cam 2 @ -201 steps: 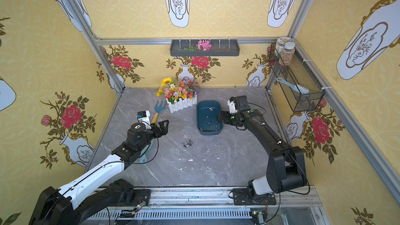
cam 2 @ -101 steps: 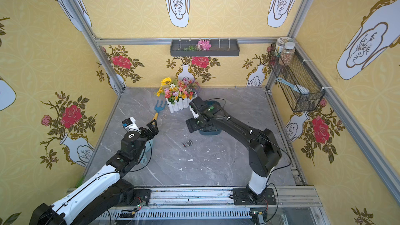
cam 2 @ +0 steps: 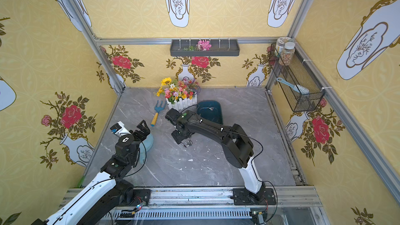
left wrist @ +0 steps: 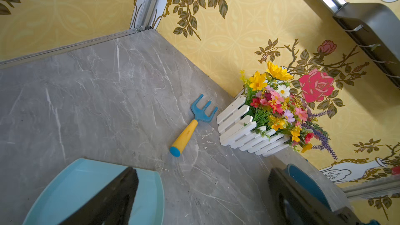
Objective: Put the bit on the desktop into the storage box
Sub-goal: Pick up the screwdriver bit from the center of the board.
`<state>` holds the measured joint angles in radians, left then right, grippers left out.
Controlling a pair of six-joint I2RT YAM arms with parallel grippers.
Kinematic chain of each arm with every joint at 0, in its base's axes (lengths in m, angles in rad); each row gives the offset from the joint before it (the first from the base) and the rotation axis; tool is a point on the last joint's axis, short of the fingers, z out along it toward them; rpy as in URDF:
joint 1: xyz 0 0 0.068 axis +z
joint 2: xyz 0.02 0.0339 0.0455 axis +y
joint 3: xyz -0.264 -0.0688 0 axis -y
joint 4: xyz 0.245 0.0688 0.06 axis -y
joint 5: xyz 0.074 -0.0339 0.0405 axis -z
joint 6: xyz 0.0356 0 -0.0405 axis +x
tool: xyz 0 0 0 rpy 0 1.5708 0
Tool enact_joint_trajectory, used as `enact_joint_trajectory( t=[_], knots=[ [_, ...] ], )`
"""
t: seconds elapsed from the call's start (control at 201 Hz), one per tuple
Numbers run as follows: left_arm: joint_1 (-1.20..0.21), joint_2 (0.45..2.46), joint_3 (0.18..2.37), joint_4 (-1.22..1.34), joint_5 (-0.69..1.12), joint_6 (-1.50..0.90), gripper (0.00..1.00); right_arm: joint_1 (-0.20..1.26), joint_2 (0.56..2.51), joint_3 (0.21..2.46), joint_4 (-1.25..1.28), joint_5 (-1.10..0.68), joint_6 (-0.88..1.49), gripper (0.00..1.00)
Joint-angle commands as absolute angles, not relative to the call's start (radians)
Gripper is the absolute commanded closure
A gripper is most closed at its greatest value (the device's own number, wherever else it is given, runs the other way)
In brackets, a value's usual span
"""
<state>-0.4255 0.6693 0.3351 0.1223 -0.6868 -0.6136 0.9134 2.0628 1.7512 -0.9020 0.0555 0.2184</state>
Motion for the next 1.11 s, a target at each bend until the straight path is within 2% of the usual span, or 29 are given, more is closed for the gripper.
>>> enact_joint_trajectory(
  t=[0.0, 0.234, 0.598, 0.778, 1.102],
  knots=[
    [-0.423, 0.663, 0.334, 0.108, -0.725, -0.602, 0.00, 0.928, 2.090, 1.772, -0.943, 0.057, 0.206, 0.31],
    [-0.422, 0.676, 0.337, 0.104, -0.735, -0.604, 0.00, 0.941, 2.136, 1.787, -0.957, 0.046, 0.203, 0.39],
    [-0.422, 0.693, 0.344, 0.102, -0.737, -0.600, 0.00, 0.953, 2.185, 1.801, -0.955, 0.025, 0.204, 0.59],
    [-0.422, 0.694, 0.344, 0.103, -0.733, -0.599, 0.00, 0.953, 2.207, 1.806, -0.960, 0.025, 0.202, 0.64],
    [-0.422, 0.699, 0.344, 0.100, -0.730, -0.601, 0.00, 0.953, 2.233, 1.810, -0.959, 0.039, 0.207, 0.66]
  ],
)
